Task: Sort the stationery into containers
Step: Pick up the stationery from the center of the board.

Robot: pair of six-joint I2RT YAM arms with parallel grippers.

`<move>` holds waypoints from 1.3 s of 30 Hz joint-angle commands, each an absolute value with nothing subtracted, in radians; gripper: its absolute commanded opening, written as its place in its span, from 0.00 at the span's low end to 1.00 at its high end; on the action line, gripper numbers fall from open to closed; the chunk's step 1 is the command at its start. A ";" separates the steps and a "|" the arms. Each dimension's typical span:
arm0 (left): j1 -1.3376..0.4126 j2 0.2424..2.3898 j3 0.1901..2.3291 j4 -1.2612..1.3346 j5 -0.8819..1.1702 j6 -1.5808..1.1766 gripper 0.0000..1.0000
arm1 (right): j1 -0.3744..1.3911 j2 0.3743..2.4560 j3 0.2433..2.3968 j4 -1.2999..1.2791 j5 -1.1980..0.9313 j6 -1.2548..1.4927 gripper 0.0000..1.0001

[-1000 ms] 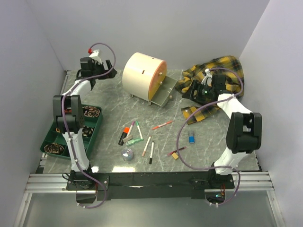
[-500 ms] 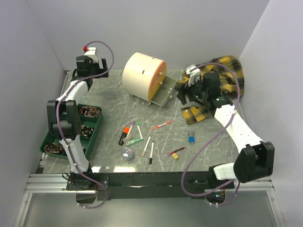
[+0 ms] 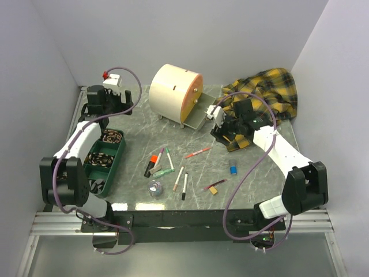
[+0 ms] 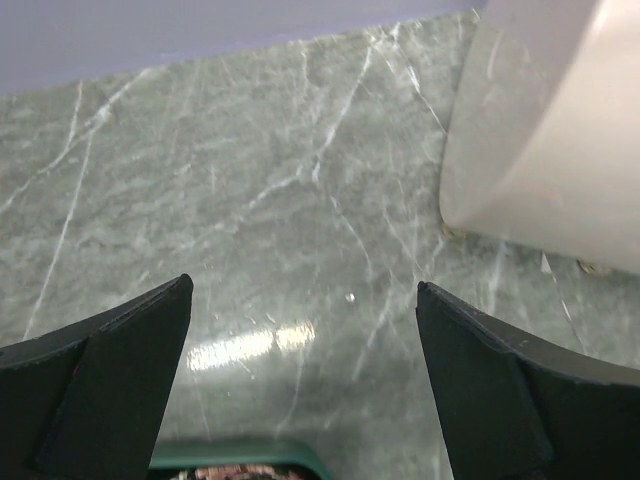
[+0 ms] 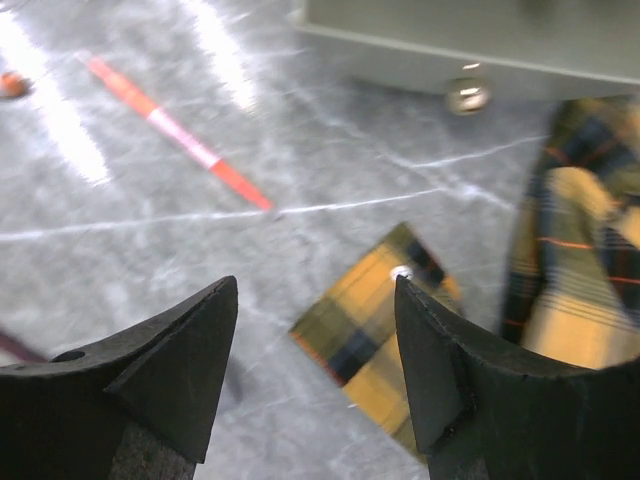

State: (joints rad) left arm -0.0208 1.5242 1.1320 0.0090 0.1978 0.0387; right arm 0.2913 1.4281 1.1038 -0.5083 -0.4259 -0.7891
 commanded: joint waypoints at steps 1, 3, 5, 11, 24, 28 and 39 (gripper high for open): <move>-0.018 1.430 1.092 -0.052 0.248 0.043 0.99 | 0.305 1.376 1.091 -0.661 -0.413 -0.799 0.71; -0.018 1.402 1.065 -0.054 0.268 0.063 0.99 | 0.304 1.358 1.083 -0.686 -0.417 -0.808 0.72; -0.020 1.397 1.055 -0.074 0.302 0.077 0.99 | 0.301 1.312 1.046 -0.678 -0.436 -0.874 0.73; -0.020 1.396 1.066 -0.169 0.336 0.103 1.00 | 0.310 1.366 1.090 -0.640 -0.463 -1.075 0.76; -0.018 1.338 1.022 -0.207 0.319 0.044 0.99 | 0.413 1.604 1.273 -0.649 -0.546 -1.124 0.65; -0.018 1.279 0.977 -0.239 0.348 0.118 0.99 | 0.416 1.595 1.272 -0.711 -0.569 -1.103 0.63; -0.018 1.305 0.988 -0.210 0.409 0.130 1.00 | 0.385 1.410 1.048 -0.891 -0.362 -1.439 0.65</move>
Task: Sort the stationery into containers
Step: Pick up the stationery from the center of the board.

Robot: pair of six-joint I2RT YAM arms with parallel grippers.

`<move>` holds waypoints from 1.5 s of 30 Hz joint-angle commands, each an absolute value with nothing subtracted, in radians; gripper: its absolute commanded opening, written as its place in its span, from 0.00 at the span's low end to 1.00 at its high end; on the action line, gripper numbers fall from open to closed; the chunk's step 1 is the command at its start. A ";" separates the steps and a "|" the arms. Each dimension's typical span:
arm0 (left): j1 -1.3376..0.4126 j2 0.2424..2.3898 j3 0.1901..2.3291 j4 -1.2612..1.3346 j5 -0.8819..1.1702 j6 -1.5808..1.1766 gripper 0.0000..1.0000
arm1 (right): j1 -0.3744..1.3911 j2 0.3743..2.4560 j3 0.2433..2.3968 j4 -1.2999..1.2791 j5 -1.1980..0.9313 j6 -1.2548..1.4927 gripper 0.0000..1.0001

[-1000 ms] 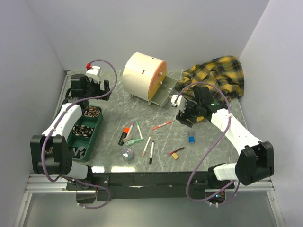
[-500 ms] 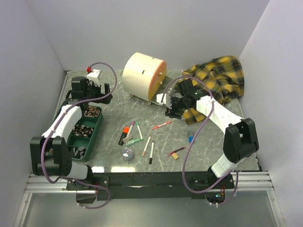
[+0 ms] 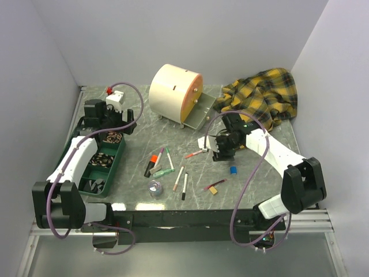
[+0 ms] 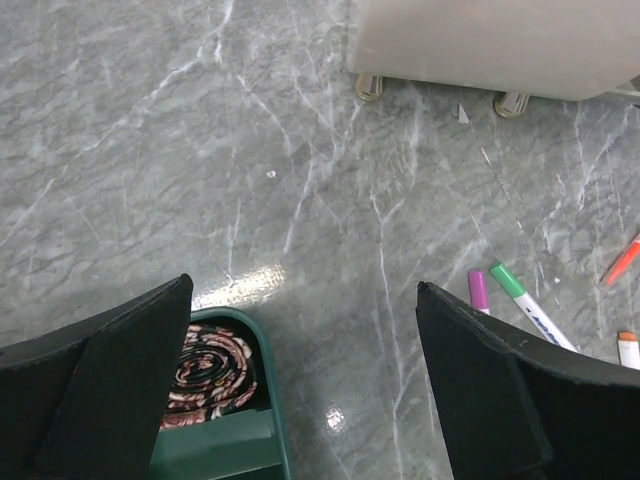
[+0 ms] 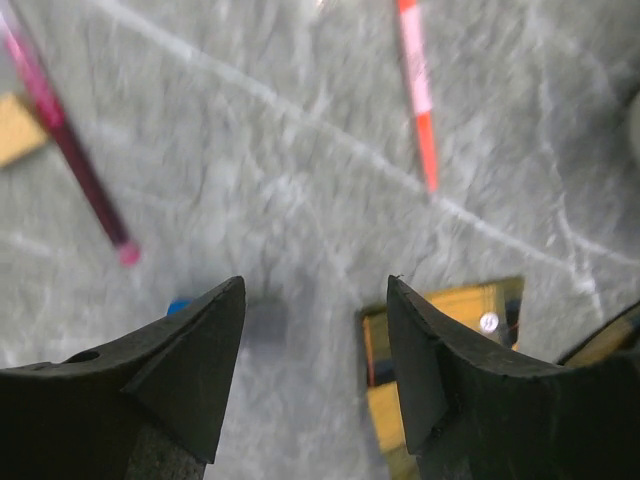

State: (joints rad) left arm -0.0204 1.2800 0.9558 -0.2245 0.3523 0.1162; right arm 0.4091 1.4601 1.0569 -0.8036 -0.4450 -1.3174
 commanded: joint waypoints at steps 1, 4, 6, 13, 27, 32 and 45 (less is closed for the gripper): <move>-0.018 1.311 0.991 -0.209 0.417 0.132 0.99 | 0.370 1.410 1.052 -0.919 -0.354 -1.442 0.66; -0.018 1.338 1.000 -0.196 0.436 0.149 0.99 | 0.338 1.401 1.063 -0.971 -0.318 -1.477 0.65; -0.018 1.345 0.999 -0.180 0.442 0.155 0.99 | 0.298 1.370 1.037 -0.973 -0.298 -1.518 0.65; -0.018 1.382 1.019 -0.173 0.450 0.157 0.99 | 0.229 1.434 1.116 -1.106 -0.308 -1.285 0.66; -0.018 1.391 1.006 -0.143 0.408 0.084 0.99 | 0.186 1.373 1.071 -0.871 -0.480 -0.306 0.71; -0.017 1.408 1.014 -0.140 0.397 0.083 0.99 | 0.180 1.373 1.042 -0.856 -0.447 -0.213 0.71; -0.017 1.424 1.000 -0.140 0.377 0.058 1.00 | 0.305 1.400 1.103 -0.850 -0.433 -0.301 0.64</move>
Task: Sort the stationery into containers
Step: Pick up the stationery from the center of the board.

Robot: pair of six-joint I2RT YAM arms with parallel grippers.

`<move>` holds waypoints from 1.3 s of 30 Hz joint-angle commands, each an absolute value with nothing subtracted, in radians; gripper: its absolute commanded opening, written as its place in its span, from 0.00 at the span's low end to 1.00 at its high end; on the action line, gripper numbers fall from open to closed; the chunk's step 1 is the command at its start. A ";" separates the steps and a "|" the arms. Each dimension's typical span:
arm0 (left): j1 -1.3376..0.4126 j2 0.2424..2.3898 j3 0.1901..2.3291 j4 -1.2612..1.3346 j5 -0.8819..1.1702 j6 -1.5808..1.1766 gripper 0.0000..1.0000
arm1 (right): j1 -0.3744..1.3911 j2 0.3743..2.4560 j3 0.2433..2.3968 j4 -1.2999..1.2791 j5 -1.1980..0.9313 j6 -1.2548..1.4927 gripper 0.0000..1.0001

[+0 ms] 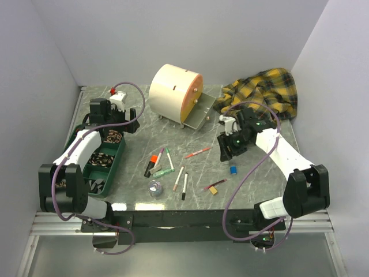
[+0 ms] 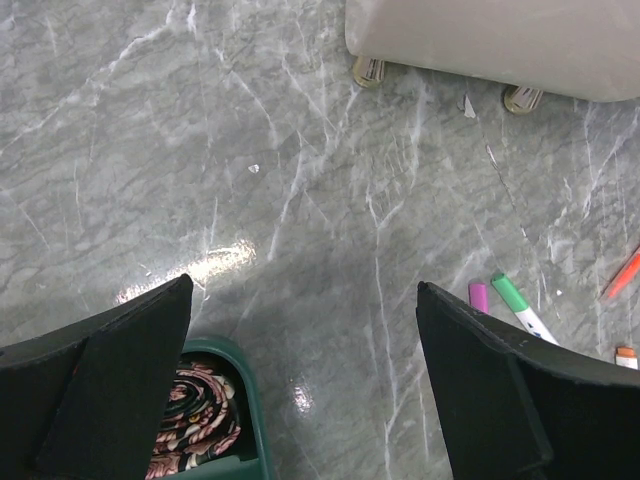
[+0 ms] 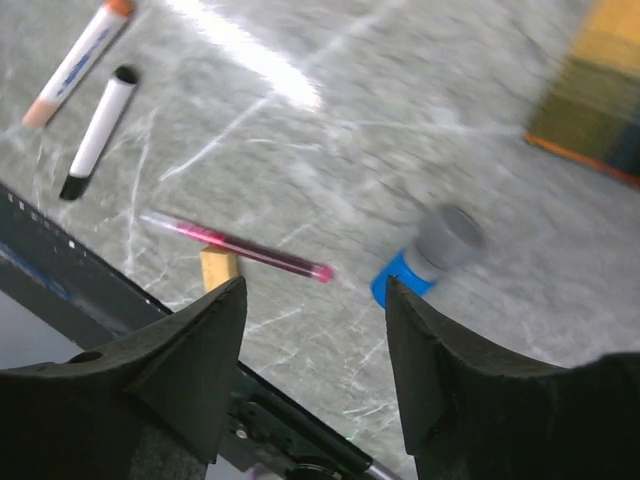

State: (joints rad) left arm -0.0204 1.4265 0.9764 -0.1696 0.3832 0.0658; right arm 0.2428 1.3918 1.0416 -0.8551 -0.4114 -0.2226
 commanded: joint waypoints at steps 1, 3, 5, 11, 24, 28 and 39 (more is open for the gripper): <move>-0.017 1.427 1.000 -0.138 0.373 0.058 0.99 | 0.339 1.411 1.114 -0.850 -0.443 -0.304 0.61; -0.017 1.431 0.997 -0.140 0.359 0.057 1.00 | 0.379 1.434 1.135 -0.862 -0.449 -0.290 0.61; -0.018 1.440 1.002 -0.143 0.351 0.060 0.99 | 0.422 1.427 1.123 -0.867 -0.453 -0.272 0.61; -0.015 1.440 0.979 -0.146 0.344 0.057 0.99 | 0.494 1.362 1.036 -0.887 -0.431 -0.232 0.62; -0.060 1.362 0.919 -0.153 0.296 0.098 0.99 | 0.660 1.368 0.953 -0.792 -0.357 -0.019 0.68; -0.055 1.353 0.920 -0.166 0.262 0.117 0.99 | 0.681 1.384 0.946 -0.782 -0.289 -0.002 0.70; -0.048 1.241 0.865 -0.124 0.233 0.152 0.99 | 0.690 1.505 1.018 -0.888 -0.158 -0.052 0.68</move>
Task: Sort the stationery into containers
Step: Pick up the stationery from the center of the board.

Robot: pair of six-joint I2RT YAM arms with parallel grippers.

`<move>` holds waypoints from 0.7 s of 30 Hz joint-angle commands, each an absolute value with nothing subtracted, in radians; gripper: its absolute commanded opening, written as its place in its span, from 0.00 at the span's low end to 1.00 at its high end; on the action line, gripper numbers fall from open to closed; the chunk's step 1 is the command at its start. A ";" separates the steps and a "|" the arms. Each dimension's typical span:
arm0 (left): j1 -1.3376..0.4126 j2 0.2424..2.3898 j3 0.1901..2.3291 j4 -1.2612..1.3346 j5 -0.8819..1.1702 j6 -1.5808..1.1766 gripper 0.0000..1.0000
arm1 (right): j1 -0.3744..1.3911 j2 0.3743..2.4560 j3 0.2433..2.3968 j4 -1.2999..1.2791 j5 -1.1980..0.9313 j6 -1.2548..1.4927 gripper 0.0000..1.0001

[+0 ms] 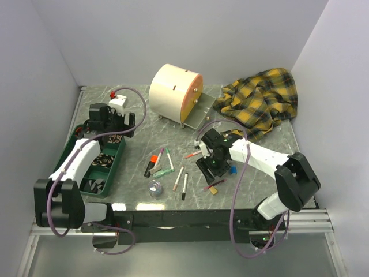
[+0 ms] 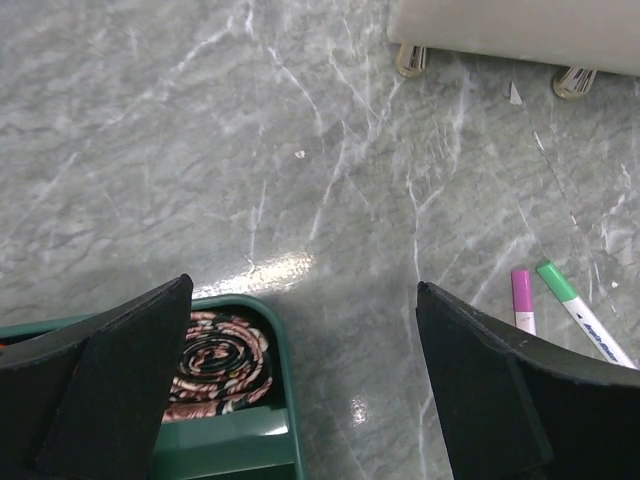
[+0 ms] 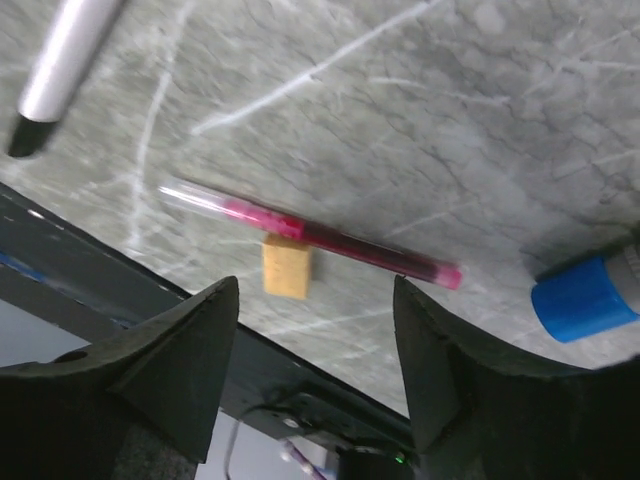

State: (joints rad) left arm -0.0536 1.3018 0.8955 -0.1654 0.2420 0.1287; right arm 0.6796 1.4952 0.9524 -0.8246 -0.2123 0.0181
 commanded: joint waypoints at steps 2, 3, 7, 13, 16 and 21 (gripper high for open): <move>-0.048 1.233 0.856 -0.112 0.235 0.150 0.99 | 0.692 1.508 1.046 -0.920 -0.144 -0.137 0.68; -0.048 1.226 0.850 -0.110 0.235 0.146 0.99 | 0.689 1.512 1.055 -0.963 -0.132 -0.159 0.67; -0.041 1.212 0.827 -0.101 0.244 0.143 0.99 | 0.716 1.496 1.069 -1.025 -0.184 -0.230 0.61; -0.038 1.200 0.819 -0.094 0.242 0.153 0.99 | 0.825 1.525 1.011 -1.034 -0.271 -0.304 0.58; -0.038 1.190 0.810 -0.091 0.230 0.167 1.00 | 0.870 1.554 1.017 -1.071 -0.308 -0.379 0.53; -0.037 1.181 0.792 -0.094 0.233 0.179 0.99 | 0.891 1.612 1.023 -1.086 -0.258 -0.423 0.51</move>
State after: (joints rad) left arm -0.0425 1.2118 0.8108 -0.1230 0.2371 0.1509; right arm 0.8860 1.5734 1.0191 -1.0462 -0.2703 -0.3561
